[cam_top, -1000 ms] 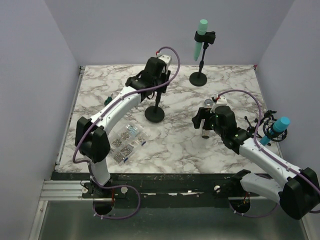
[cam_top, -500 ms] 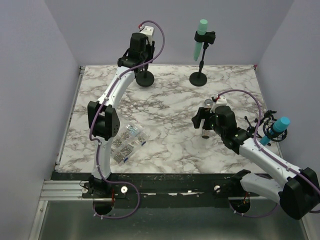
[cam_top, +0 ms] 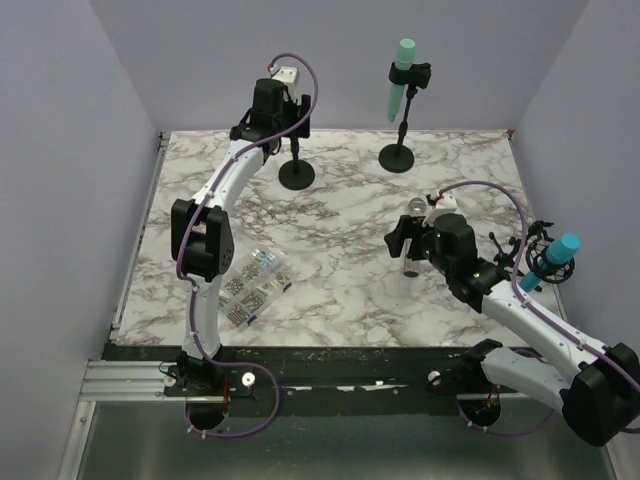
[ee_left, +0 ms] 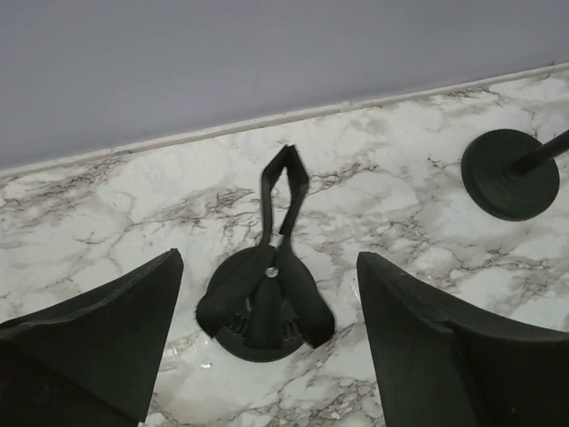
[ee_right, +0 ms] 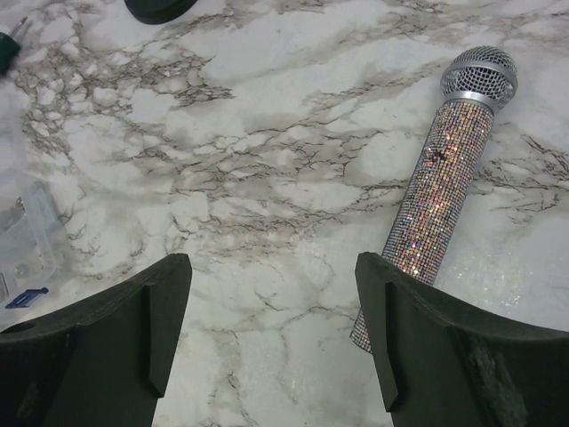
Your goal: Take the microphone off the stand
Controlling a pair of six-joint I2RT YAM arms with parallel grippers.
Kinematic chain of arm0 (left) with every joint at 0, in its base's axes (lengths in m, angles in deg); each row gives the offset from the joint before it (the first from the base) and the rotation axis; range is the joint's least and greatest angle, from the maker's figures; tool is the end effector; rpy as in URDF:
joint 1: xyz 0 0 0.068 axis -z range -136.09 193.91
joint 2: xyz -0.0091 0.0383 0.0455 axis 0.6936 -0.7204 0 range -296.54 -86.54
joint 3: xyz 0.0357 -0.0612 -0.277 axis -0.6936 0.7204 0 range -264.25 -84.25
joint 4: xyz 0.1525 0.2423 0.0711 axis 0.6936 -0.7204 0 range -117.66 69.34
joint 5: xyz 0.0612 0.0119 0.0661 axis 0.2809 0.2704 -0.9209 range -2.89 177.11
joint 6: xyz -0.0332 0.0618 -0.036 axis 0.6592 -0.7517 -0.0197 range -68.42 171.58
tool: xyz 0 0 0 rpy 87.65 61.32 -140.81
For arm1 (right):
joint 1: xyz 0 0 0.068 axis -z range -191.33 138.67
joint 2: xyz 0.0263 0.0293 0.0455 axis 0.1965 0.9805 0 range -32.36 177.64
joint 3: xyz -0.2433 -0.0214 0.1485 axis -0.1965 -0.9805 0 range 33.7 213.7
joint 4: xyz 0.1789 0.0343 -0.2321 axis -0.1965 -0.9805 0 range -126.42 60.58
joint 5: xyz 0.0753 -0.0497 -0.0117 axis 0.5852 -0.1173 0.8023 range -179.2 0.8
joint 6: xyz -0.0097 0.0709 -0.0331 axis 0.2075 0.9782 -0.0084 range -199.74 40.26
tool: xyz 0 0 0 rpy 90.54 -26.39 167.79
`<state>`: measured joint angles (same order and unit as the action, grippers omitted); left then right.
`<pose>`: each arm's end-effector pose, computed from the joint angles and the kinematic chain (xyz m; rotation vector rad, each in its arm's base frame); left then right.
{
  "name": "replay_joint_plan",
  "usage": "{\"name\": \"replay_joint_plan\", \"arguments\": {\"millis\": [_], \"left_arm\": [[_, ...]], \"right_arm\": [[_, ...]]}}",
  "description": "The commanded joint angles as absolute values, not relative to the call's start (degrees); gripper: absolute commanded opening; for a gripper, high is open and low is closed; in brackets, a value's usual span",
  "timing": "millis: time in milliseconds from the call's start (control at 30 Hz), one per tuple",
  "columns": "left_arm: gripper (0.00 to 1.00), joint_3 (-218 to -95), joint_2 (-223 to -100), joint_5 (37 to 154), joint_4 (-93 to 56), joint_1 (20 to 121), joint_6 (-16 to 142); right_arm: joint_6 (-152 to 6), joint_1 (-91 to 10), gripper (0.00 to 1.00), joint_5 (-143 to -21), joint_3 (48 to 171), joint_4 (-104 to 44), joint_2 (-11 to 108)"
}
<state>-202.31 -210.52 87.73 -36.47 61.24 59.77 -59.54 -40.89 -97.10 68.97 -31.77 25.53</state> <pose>0.5647 -0.1770 0.3218 0.1635 1.9555 -0.3042 0.2503 0.1312 0.2364 -0.0761 2.0256 0.4160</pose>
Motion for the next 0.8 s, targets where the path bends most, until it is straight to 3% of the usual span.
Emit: {"name": "replay_joint_plan", "arguments": {"millis": [0,333,600,767], "left_arm": [[0.87,-200.08,-201.85,90.29,-35.76,61.32,62.47],[0.97,-191.48,-181.82,96.09,-44.72,59.43,67.33],[0.97,-164.12,-161.63,112.64,-34.53,59.03,79.58],[0.97,-153.54,-156.76,116.48,-30.87,59.38,81.06]], "right_arm": [[-60.48,-40.88,0.82,-95.11,68.64,-30.27,23.3],[-57.91,-40.82,0.81,-92.31,72.22,-35.94,24.1],[-54.36,-40.86,0.81,-92.32,74.96,-39.65,25.12],[-52.16,-40.82,0.81,-92.47,77.24,-40.73,27.32]]}}
